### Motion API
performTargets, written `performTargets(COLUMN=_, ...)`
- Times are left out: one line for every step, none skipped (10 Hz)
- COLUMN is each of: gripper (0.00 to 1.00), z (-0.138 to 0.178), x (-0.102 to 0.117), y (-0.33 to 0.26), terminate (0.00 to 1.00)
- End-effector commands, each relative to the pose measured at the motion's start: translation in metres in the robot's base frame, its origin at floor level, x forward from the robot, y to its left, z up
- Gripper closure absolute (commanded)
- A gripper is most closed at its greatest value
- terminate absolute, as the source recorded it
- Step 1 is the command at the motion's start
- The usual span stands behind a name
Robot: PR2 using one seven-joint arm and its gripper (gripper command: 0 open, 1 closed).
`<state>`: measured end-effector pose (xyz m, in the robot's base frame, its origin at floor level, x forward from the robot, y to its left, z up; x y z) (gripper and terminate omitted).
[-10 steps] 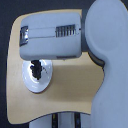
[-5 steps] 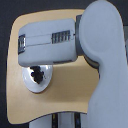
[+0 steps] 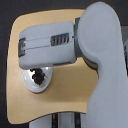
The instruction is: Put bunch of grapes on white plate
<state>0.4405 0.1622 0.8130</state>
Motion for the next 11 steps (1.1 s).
performTargets(gripper=1.00, z=-0.012, x=0.005, y=0.003, terminate=0.00)
performTargets(gripper=1.00, z=-0.013, x=0.007, y=0.003, terminate=0.00)
performTargets(gripper=1.00, z=-0.013, x=0.008, y=-0.001, terminate=0.00)
performTargets(gripper=1.00, z=-0.014, x=0.009, y=-0.001, terminate=0.00)
performTargets(gripper=1.00, z=-0.014, x=0.011, y=0.000, terminate=0.00)
performTargets(gripper=1.00, z=-0.013, x=0.013, y=-0.002, terminate=0.00)
performTargets(gripper=1.00, z=-0.014, x=0.015, y=-0.002, terminate=0.00)
performTargets(gripper=1.00, z=-0.014, x=0.016, y=-0.002, terminate=0.00)
performTargets(gripper=1.00, z=-0.014, x=0.016, y=-0.003, terminate=0.00)
performTargets(gripper=1.00, z=-0.014, x=0.016, y=-0.003, terminate=0.00)
performTargets(gripper=0.00, z=-0.014, x=0.016, y=-0.002, terminate=0.00)
